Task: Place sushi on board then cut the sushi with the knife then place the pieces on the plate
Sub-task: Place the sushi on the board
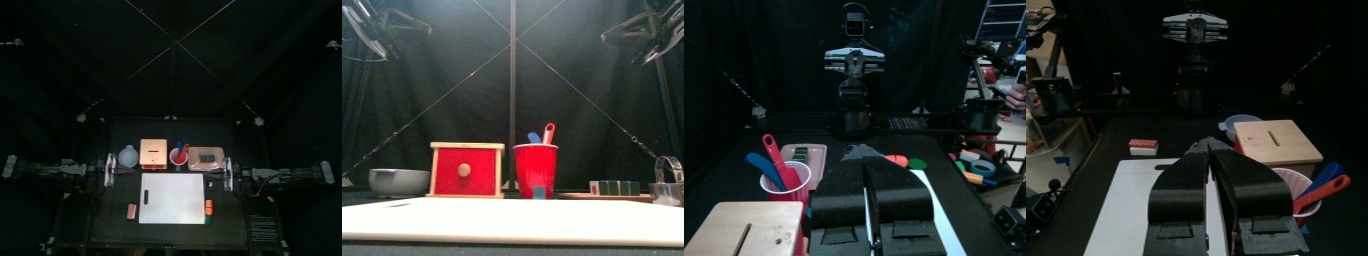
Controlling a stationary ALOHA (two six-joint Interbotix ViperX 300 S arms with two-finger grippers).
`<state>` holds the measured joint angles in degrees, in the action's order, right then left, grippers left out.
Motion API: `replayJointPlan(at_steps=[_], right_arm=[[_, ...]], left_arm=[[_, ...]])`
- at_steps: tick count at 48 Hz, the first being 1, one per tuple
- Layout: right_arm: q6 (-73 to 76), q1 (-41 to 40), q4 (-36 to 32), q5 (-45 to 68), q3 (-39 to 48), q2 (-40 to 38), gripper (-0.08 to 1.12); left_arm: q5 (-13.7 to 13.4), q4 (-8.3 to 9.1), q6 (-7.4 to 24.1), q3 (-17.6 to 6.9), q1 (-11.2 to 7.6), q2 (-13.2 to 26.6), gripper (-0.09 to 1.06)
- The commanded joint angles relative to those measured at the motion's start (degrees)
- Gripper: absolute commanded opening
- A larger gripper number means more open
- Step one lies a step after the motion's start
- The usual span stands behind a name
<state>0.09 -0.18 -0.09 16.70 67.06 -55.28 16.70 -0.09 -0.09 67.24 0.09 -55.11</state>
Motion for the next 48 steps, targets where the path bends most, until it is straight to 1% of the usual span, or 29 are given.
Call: replayJointPlan(at_steps=[1,7,16,20,23,28,32,36,37,45,48], right_arm=[[0.4,-1.3,0.4,-0.4,-0.4,1.1,0.01],[1.2,-3.6,0.7,-4.6,-1.4,2.8,0.02],[1.3,-10.9,2.6,-16.5,-5.5,7.5,0.03],[0.9,-14.6,1.9,-22.9,-7.5,9.4,0.04],[0.7,-17.5,0.9,-27.7,-8.7,10.7,0.06],[0.4,-21.2,-1.6,-34.0,-10.2,12.8,0.14],[0.4,-22.4,-3.9,-36.1,-10.8,14.2,0.25],[0.4,-22.8,-5.4,-37.4,-11.3,15.6,0.39],[0.4,-22.9,-5.9,-37.9,-11.6,16.0,0.45],[0.4,-25.2,-6.2,-40.2,-13.1,18.6,0.82],[0.4,-26.2,-6.3,-40.6,-13.4,19.8,0.94]], left_arm=[[2.0,0.00,0.1,-0.8,-0.26,3.1,-0.05],[4.5,0.18,0.3,-1.0,-0.44,5.8,-0.03],[6.9,2.02,0.3,-1.1,-0.44,10.0,-0.03],[7.9,2.29,0.3,-1.2,-0.44,11.6,-0.03],[8.5,2.29,0.3,-1.2,-0.44,12.7,-0.03],[9.0,2.29,0.3,-1.3,-0.18,14.5,-0.03],[9.0,2.29,0.3,-1.3,0.09,15.6,-0.03],[9.1,2.29,0.4,-1.3,0.26,16.3,-0.03],[9.0,2.29,0.4,-1.3,0.26,16.5,-0.03],[9.0,2.29,0.4,-1.3,0.79,16.9,-0.03],[9.0,2.29,0.4,-1.3,0.88,16.9,-0.03]])
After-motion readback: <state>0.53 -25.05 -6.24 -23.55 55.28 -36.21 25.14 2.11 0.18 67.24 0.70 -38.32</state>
